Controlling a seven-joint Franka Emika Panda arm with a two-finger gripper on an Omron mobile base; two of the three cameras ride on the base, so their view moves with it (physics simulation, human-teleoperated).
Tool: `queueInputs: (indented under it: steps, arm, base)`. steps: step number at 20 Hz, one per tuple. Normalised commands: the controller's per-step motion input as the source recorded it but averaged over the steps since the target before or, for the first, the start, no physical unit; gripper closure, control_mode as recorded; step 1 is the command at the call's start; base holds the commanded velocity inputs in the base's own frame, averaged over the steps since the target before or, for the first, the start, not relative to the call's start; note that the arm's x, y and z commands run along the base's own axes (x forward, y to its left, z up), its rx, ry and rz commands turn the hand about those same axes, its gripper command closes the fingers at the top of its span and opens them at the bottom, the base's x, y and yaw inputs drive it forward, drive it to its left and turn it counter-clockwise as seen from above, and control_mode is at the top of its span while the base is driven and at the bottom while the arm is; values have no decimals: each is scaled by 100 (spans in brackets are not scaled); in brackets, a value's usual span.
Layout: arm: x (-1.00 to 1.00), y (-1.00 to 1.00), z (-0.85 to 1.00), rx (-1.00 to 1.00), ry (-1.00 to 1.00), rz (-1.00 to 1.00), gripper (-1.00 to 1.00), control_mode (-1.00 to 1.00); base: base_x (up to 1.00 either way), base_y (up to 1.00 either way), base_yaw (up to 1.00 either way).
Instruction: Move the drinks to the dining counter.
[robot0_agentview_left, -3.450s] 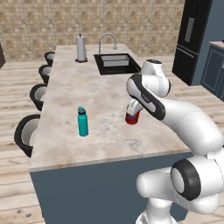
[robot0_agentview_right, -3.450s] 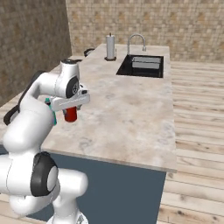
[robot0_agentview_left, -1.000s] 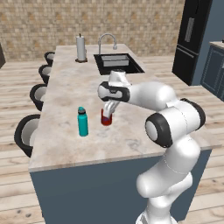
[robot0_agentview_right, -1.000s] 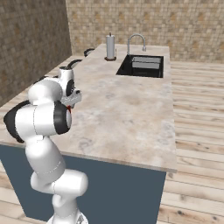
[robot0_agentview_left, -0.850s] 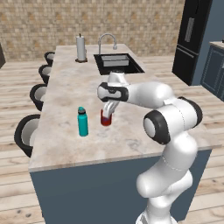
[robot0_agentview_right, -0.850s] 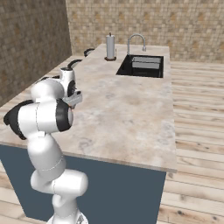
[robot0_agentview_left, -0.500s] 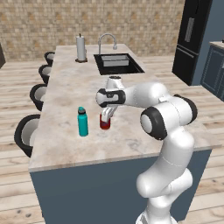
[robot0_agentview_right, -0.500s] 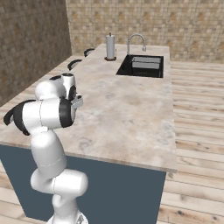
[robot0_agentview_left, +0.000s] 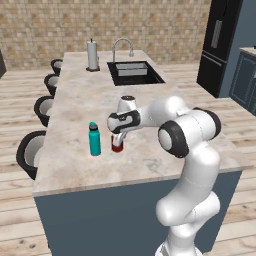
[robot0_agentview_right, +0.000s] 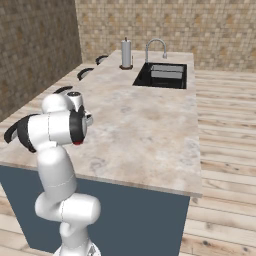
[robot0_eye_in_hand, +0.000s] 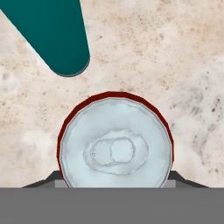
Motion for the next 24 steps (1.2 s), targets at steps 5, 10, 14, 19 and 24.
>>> queueInputs:
  steps: [5, 10, 14, 19, 24]
  arm:
    - [0, 0, -37, 0, -2, 0, 100, -100]
    - [0, 0, -5, 0, 0, 0, 100, -100]
    - [0, 0, 0, 0, 0, 0, -100, -100]
    - [0, 0, 0, 0, 0, 0, -100, -100]
    - [-3, 0, 0, 0, 0, 0, -100, -100]
  base:
    - [0, 0, 0]
    - [0, 0, 0]
    - [0, 0, 0]
    - [0, 0, 0]
    - [0, 0, 0]
